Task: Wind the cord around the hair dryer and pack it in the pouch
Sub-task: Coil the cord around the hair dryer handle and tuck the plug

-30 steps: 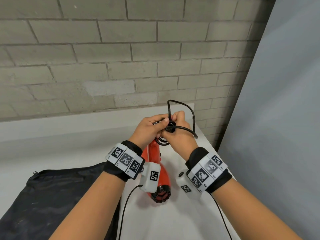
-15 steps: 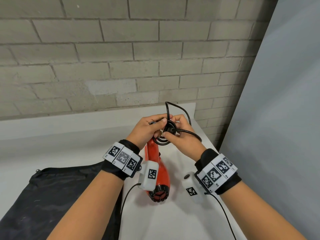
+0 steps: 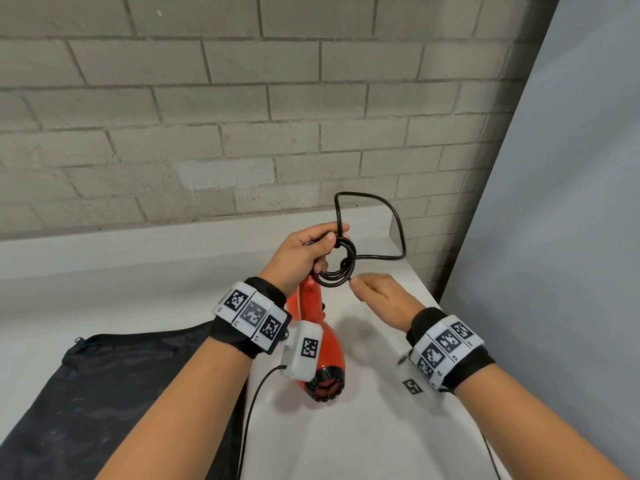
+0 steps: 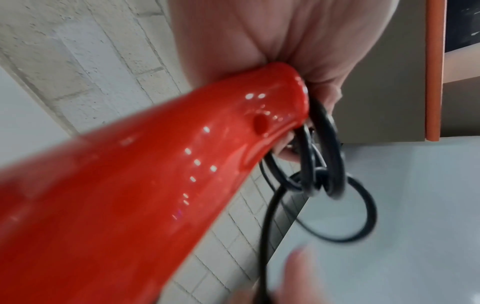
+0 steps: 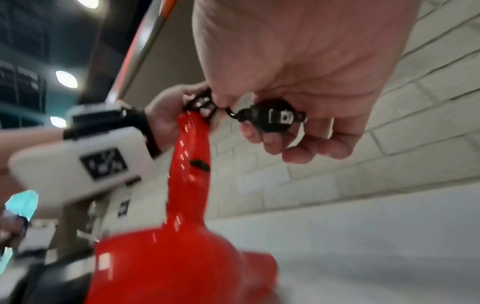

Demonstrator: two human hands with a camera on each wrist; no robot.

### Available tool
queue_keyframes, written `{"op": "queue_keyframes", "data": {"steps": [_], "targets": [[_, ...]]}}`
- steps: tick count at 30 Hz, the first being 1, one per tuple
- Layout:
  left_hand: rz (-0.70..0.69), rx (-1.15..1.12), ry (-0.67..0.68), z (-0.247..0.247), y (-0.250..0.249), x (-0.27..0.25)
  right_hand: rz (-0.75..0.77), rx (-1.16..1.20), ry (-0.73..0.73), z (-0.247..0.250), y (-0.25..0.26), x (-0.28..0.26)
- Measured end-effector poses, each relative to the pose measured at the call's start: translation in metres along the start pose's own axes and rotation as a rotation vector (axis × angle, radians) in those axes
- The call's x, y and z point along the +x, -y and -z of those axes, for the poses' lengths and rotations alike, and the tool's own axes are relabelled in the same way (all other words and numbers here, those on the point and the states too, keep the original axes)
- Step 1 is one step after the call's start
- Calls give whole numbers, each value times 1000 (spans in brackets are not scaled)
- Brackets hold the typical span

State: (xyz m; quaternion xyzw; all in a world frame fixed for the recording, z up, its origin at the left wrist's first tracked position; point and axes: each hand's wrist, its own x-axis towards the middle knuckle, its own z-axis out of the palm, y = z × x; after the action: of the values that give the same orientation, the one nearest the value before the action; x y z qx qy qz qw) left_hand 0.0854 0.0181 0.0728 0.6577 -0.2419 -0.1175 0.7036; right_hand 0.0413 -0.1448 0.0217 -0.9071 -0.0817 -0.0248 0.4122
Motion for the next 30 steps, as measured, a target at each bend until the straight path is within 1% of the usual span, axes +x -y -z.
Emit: {"op": "queue_keyframes", "data": {"steps": [2,4,5,6,7,9,11,13,16,18,19,21,24,26,27,28,29,30], "targets": [[-3,-18,-5,1,0,0,-158,-212,119,0,-27,-4],[-11,-31,-13,1,0,-1,-355,-450,260,0,-52,-10],[-15,-34,-23,1,1,0,-420,-537,294,-1,-63,-13],[-17,-34,-33,0,1,0,-452,-571,296,-2,-72,-15],[-16,-29,-46,0,1,0,-457,-548,270,-2,-76,-16],[-13,-8,-67,-1,2,1,-399,-390,149,-2,-71,-15],[-12,12,-73,-2,2,2,-254,-220,55,-2,-52,-9],[-12,34,-66,-4,1,3,-66,-74,2,-3,-26,-1],[-28,82,-51,-5,0,3,102,88,-26,-9,6,11],[-35,107,-40,-6,-1,4,113,237,-61,-15,14,16],[-34,108,-38,-6,-1,4,95,270,-89,-17,15,17],[-26,86,-43,-6,-1,4,13,212,-110,-21,7,18],[-8,48,-31,-3,-2,4,-171,111,4,-28,-22,16],[-7,57,-5,0,-2,4,-275,34,43,-30,-39,16],[-10,58,-1,1,-2,3,-283,-20,37,-29,-44,16],[-14,56,-2,1,-2,3,-254,-69,23,-27,-44,16],[-22,59,-4,2,-2,2,-202,-78,14,-24,-40,16],[-33,69,-3,3,-1,2,-133,-39,12,-21,-34,15]]}}
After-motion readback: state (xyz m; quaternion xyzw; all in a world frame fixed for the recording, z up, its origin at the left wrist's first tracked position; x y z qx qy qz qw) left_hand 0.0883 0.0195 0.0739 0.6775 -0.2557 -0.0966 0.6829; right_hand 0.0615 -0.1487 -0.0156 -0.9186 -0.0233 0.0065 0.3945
